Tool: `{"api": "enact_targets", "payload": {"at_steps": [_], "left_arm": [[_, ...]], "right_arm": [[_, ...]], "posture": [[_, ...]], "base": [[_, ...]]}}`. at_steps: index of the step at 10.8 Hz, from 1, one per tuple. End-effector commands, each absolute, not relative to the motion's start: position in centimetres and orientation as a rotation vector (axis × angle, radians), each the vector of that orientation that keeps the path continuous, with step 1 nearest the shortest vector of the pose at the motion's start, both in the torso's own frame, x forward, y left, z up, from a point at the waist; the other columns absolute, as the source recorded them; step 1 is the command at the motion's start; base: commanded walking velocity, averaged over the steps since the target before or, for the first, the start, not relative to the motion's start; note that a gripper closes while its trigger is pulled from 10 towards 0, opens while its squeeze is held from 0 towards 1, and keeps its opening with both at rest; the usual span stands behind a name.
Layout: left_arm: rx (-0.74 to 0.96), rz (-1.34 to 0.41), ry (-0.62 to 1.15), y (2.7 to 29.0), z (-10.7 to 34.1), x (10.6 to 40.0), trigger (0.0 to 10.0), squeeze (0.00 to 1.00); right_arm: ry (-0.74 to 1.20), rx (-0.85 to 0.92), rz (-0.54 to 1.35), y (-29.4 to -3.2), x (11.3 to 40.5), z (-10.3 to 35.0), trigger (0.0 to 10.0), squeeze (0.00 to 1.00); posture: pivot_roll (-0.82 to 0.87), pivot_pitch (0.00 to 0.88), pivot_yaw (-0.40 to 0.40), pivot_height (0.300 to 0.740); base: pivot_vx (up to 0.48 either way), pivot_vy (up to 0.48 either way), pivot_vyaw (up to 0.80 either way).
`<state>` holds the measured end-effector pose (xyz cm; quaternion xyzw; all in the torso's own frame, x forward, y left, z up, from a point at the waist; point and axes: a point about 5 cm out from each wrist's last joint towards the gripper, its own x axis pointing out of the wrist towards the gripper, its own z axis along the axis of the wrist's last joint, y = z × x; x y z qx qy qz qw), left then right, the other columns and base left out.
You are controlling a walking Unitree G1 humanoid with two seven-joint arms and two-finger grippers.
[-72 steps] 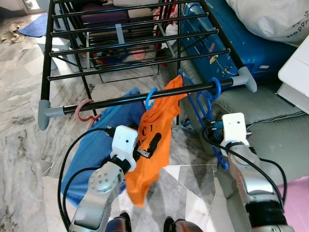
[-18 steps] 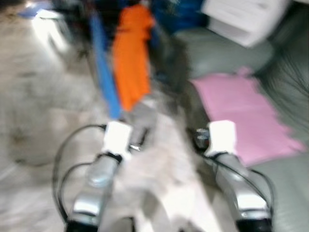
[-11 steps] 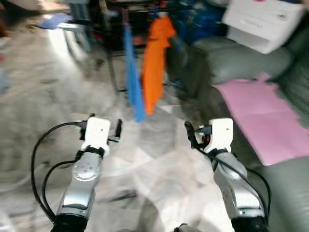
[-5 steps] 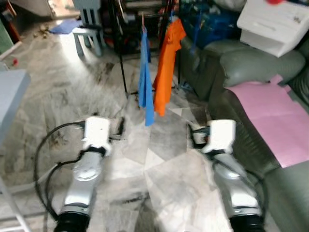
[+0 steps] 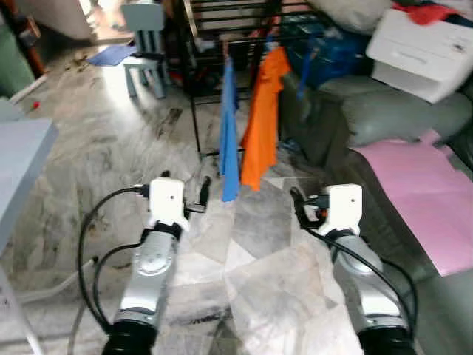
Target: Hang hanger
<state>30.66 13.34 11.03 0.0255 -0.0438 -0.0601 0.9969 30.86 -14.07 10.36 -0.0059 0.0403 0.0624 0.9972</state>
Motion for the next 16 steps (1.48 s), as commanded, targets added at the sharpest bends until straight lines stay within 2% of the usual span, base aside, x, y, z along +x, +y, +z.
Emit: {"api": "enact_targets", "payload": {"at_steps": [1,12,14,16], "left_arm": [[0.044,-0.103,-0.071,13.7,10.7,30.7,10.0,0.0],[0.05,-0.056,-0.014,14.5,8.6,31.2,10.0,0.0],[0.057,-0.03,0.023,15.2,7.8,31.3,10.0,0.0],[0.071,0.017,0.051,17.0,7.2,31.4,10.0,0.0]], "right_arm": [[0.059,-0.012,0.138,-13.5,31.3,10.9,10.0,0.0],[0.072,-0.051,0.195,-13.4,32.0,10.1,10.0,0.0],[0.092,-0.051,0.195,-13.5,32.0,9.5,10.0,0.0],[0.099,-0.055,0.177,-14.1,32.6,9.3,10.0,0.0]], "posture": [[-0.03,0.0,0.002,0.74],[-0.04,0.0,-0.022,0.74],[-0.03,0.0,-0.025,0.74],[-0.03,0.0,-0.013,0.74]], "base": [[0.409,0.0,0.0],[0.354,0.0,0.0],[0.336,0.0,0.0],[0.322,0.0,0.0]]}}
